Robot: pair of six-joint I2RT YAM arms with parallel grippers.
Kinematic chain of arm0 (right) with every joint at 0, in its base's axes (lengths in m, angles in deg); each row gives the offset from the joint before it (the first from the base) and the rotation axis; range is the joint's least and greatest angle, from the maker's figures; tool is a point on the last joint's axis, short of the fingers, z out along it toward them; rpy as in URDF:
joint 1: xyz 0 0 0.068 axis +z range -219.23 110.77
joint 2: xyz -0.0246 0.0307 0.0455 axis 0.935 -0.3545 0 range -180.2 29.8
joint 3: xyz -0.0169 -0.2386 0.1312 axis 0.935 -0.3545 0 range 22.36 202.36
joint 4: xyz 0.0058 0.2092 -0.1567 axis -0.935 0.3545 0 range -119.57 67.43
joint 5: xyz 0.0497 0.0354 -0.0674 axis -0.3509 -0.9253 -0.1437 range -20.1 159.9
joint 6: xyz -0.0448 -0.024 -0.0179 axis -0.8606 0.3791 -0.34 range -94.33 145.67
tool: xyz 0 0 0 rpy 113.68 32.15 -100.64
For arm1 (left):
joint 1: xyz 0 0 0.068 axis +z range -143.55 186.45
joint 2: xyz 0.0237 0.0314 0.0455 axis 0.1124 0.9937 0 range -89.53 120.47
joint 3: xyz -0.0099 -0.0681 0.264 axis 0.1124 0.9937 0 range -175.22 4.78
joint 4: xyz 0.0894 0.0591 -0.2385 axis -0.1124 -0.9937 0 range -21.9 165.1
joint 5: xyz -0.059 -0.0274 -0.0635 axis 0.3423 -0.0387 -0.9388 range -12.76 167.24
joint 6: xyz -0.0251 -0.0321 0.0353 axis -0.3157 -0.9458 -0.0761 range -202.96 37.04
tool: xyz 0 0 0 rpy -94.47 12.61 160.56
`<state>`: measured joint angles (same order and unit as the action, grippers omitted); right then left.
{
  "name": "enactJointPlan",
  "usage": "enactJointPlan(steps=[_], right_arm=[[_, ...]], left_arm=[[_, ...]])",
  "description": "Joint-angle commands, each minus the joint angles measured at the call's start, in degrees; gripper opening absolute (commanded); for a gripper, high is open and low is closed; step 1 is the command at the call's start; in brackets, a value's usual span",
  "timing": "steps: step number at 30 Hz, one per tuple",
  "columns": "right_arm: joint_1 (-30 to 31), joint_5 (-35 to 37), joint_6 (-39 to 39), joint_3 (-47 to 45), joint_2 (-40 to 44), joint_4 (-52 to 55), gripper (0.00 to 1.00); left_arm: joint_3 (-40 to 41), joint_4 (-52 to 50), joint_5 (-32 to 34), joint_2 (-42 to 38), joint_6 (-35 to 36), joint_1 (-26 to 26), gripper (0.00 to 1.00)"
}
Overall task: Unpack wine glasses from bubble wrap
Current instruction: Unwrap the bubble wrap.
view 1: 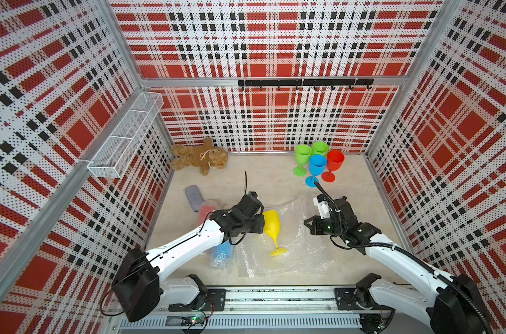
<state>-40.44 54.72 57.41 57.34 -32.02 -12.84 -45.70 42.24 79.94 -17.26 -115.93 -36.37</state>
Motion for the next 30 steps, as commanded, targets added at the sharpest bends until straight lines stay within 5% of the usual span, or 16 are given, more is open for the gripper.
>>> enactJointPlan(steps=[1, 5, 13, 17, 22, 30], right_arm=[[-0.4, 5.8, -2.4, 0.0, -2.3, 0.6, 0.01], [-0.4, 9.0, -3.1, 0.1, -5.5, 0.1, 0.06], [-0.4, 21.4, -6.2, 4.7, -1.8, 7.2, 0.47], [0.5, 24.6, -11.3, 9.4, 1.7, 11.6, 0.58], [4.2, 23.7, -17.8, 20.5, -3.1, 19.9, 0.62], [8.3, 3.0, -20.6, 40.9, -21.9, 33.4, 0.70]], left_arm=[[2.6, -2.4, 2.1, -2.2, -4.1, 1.7, 0.49], [4.1, -4.1, 5.1, -3.9, -5.7, 3.6, 0.50], [1.5, -4.8, 10.0, -9.1, -4.0, 5.4, 0.50], [-1.1, -2.0, 12.1, -14.4, -1.8, 5.7, 0.52], [-0.7, 3.7, 8.8, -16.5, 2.9, 7.4, 0.57], [4.7, 10.6, 5.0, -15.6, 6.0, 8.6, 0.58]])
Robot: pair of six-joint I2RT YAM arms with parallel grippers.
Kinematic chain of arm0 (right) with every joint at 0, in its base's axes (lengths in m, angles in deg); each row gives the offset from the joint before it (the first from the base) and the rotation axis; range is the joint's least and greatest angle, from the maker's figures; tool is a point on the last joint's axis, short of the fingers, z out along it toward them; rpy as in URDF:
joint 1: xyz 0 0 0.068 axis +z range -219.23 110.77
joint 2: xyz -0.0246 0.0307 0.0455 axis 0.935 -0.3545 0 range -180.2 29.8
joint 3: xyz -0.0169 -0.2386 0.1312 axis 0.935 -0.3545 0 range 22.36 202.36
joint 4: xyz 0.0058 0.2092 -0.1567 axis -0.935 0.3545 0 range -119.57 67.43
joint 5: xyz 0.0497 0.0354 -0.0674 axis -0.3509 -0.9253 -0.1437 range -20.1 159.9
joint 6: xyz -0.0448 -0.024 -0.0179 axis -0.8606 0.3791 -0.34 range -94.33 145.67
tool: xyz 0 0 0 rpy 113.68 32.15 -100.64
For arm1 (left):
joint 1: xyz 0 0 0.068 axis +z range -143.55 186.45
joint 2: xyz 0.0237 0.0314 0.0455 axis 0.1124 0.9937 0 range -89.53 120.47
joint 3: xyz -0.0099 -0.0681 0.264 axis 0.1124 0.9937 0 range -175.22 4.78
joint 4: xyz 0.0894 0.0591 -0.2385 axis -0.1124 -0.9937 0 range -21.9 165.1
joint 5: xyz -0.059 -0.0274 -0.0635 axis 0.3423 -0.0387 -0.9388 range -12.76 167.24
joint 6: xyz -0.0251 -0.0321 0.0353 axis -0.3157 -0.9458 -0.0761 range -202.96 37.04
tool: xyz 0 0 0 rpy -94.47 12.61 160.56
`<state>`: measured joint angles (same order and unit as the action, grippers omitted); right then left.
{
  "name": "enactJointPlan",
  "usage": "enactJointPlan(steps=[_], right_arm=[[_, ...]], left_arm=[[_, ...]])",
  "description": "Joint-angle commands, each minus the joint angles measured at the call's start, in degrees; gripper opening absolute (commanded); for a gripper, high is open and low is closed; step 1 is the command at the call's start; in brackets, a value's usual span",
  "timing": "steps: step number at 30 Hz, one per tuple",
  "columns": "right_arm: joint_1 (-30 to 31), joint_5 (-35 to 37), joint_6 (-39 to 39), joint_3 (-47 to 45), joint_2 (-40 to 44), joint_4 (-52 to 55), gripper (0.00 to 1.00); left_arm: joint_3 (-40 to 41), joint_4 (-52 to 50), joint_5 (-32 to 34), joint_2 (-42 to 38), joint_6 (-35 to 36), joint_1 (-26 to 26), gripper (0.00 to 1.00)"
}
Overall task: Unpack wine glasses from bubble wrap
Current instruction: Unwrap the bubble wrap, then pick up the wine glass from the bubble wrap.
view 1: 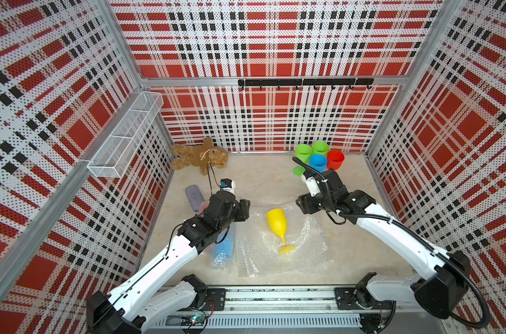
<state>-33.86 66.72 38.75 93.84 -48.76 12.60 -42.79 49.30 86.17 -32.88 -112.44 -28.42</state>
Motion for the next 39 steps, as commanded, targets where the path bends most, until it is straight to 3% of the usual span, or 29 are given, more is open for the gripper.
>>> enactJointPlan(steps=[1, 5, 12, 19, 27, 39], right_arm=[[2.7, -9.7, -2.2, 7.8, -8.4, 10.3, 0.71], [4.8, -9.6, -3.1, 19.9, -20.7, 19.9, 0.72], [5.8, -11.0, -3.8, 29.0, -32.8, 26.9, 0.78], [7.0, -11.0, -3.1, 32.6, -38.9, 29.6, 0.82], [7.1, -13.2, -2.8, 35.3, -46.6, 29.7, 0.91], [7.1, -12.9, -2.6, 37.3, -51.1, 28.6, 0.88]], left_arm=[[2.4, 4.3, -1.6, -0.4, 2.7, 0.9, 0.58], [4.2, 7.3, -3.9, -2.5, 3.2, 1.7, 0.59], [5.6, 9.8, -4.5, -3.0, 4.3, 1.9, 0.59], [6.5, 11.5, -9.7, -5.0, 4.1, 4.4, 0.59], [7.0, 11.8, -10.3, -7.2, 4.2, 5.0, 0.58], [7.1, 12.3, -11.8, -6.8, 4.1, 6.5, 0.57]])
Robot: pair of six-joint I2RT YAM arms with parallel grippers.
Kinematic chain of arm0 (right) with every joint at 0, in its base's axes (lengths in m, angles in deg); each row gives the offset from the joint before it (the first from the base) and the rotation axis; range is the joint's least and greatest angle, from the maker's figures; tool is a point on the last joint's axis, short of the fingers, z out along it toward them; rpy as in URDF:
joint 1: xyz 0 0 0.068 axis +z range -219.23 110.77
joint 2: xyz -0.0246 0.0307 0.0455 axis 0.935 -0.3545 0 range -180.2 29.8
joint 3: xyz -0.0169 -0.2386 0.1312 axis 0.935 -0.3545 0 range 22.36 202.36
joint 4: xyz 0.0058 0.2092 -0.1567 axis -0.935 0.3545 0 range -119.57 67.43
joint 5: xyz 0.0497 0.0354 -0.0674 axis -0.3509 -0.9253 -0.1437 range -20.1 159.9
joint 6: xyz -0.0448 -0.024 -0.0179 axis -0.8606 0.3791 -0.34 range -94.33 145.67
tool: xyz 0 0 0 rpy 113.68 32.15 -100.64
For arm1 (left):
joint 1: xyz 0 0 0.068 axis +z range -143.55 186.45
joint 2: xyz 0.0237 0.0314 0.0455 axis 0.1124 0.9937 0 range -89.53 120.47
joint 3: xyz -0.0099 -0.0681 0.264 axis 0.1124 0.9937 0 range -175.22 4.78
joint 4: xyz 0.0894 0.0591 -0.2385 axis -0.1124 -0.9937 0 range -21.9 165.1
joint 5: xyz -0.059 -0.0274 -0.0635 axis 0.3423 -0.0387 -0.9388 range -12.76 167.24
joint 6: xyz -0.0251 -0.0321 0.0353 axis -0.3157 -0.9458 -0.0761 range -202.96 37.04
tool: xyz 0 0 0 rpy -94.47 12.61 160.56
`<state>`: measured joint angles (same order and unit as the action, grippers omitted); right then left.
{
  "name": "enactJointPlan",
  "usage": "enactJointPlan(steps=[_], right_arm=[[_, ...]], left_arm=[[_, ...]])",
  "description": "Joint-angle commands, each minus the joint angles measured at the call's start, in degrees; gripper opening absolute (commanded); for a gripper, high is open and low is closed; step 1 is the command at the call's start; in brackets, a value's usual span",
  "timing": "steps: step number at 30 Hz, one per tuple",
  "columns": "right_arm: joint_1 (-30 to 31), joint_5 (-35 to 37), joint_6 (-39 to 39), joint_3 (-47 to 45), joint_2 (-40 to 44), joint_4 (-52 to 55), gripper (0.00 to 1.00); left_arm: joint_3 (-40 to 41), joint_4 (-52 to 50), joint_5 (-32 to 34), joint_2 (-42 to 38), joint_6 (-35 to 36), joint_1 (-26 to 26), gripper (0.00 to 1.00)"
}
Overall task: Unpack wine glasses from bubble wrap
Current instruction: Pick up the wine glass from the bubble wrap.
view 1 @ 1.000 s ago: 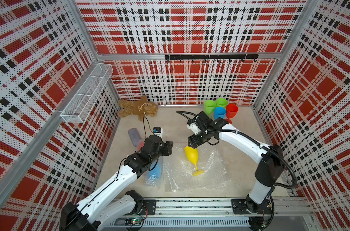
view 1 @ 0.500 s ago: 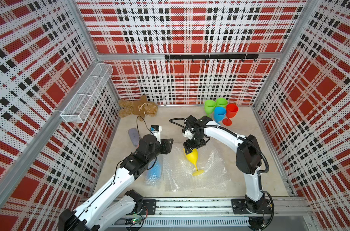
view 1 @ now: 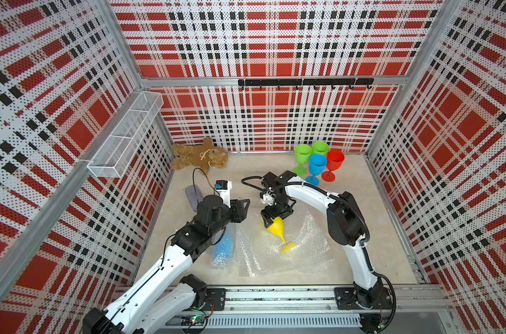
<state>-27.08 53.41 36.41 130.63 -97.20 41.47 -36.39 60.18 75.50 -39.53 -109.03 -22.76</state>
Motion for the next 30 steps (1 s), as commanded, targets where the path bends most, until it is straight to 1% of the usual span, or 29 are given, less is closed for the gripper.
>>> enactJointPlan(steps=[1, 6, 10, 14, 18, 21, 23, 25, 28, 30], right_arm=[[0.3, 0.3, -0.3, 0.5, -2.9, -0.5, 0.88], [0.4, 1.1, -0.2, 0.9, -3.0, -1.8, 0.88], [0.3, 1.1, 0.1, 1.0, -0.6, -2.5, 0.81], [0.3, 0.4, 0.6, 0.6, 5.3, -2.7, 0.72], [0.3, 0.1, 1.3, -0.2, 12.9, -3.5, 0.69], [0.2, -0.1, 1.8, -0.9, 18.9, -6.6, 0.67], [-0.1, -0.3, 2.1, -2.4, 23.1, -10.5, 0.67], [-0.5, 0.5, 2.4, -4.6, 26.8, -16.4, 0.64], [-1.3, 2.9, 2.0, -12.8, 33.8, -32.2, 0.59], [-2.9, 1.7, 0.1, -20.6, 37.7, -45.2, 0.55]], left_arm=[[0.7, 1.4, -1.1, -0.1, 0.8, 0.9, 0.57], [0.8, 1.4, -1.1, 0.4, 0.8, 1.1, 0.56], [0.9, 1.5, -1.1, 0.8, 0.7, 1.5, 0.56], [0.9, 1.5, -0.9, 1.3, 0.7, 1.8, 0.56], [0.9, 1.5, -0.8, 1.8, 0.7, 2.3, 0.56], [1.0, 1.5, -0.6, 2.0, 0.6, 2.7, 0.56], [1.1, 1.6, -0.2, 2.1, 0.5, 2.8, 0.56], [1.1, 1.6, -0.1, 2.3, 0.5, 3.2, 0.56], [1.2, 1.8, -0.3, 2.7, 0.3, 3.5, 0.56], [1.4, 2.0, -0.3, 3.0, 0.3, 3.7, 0.55]])
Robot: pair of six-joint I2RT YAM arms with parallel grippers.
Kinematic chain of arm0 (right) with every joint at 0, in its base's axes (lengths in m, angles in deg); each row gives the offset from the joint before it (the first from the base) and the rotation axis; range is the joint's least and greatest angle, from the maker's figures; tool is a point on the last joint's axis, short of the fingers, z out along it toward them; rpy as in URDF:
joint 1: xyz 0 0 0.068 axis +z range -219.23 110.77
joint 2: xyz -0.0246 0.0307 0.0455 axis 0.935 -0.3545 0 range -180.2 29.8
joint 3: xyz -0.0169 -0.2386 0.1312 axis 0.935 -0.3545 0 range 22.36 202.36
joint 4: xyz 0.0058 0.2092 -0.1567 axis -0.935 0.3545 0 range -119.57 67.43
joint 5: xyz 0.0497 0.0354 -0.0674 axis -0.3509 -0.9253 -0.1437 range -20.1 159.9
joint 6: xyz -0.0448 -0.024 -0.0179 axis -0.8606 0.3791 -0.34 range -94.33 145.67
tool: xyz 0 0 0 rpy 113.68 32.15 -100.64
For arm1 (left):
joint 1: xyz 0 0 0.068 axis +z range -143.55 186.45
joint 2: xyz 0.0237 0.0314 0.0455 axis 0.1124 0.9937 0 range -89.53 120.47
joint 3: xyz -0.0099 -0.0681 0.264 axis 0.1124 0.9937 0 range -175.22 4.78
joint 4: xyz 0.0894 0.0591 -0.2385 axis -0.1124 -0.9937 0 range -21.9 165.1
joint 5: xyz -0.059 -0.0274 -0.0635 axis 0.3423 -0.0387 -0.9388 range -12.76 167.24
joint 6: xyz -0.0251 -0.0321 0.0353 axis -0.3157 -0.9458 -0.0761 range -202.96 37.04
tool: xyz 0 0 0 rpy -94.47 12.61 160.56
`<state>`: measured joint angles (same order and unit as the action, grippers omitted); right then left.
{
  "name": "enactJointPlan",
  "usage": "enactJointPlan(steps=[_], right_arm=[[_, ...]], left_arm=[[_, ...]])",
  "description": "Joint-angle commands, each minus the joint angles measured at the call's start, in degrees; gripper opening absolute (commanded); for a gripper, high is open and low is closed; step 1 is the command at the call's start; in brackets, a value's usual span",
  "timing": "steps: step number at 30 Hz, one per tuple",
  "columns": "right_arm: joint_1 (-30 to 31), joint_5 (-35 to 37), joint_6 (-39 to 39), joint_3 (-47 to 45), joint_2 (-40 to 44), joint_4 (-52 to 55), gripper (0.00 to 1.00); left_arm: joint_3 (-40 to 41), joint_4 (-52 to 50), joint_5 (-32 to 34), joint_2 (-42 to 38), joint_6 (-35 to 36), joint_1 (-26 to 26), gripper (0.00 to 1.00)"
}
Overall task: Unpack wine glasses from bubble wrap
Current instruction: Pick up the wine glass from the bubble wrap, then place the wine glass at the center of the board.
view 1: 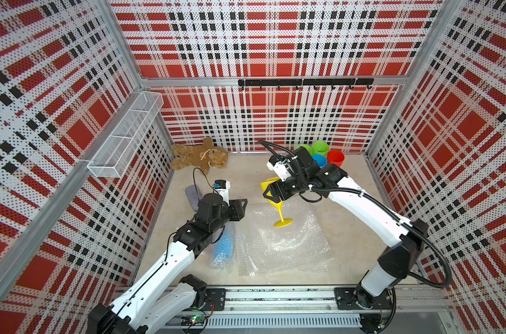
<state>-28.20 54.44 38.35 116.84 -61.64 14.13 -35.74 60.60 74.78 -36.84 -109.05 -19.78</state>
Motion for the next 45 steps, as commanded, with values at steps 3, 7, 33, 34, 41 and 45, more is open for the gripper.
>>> enactJointPlan(steps=[3, 7, 33, 34, 41, 45], right_arm=[[-3.1, 2.9, -9.3, -20.7, 5.6, -41.6, 0.54], [-8.7, 2.5, -8.7, -29.6, 1.1, -67.7, 0.55], [-18.8, 1.0, -16.7, -8.3, -41.6, -94.1, 0.56], [-18.7, 1.5, -16.8, -8.1, -42.0, -93.6, 0.56], [-18.8, 6.9, -16.1, -6.4, -43.9, -91.8, 0.57], [-18.9, 9.0, -15.9, -4.3, -44.9, -90.4, 0.59]], left_arm=[[0.8, 1.8, 0.2, 0.8, 0.2, 0.9, 0.55], [0.9, 1.8, 0.5, 1.2, 0.2, 0.9, 0.55], [1.3, 2.7, -1.1, 4.6, -0.2, 1.0, 0.55], [1.3, 2.7, -1.3, 4.8, -0.3, 1.0, 0.55], [1.4, 2.9, -1.7, 4.8, -0.3, 1.1, 0.55], [1.4, 2.9, -1.9, 4.9, -0.4, 1.2, 0.55]])
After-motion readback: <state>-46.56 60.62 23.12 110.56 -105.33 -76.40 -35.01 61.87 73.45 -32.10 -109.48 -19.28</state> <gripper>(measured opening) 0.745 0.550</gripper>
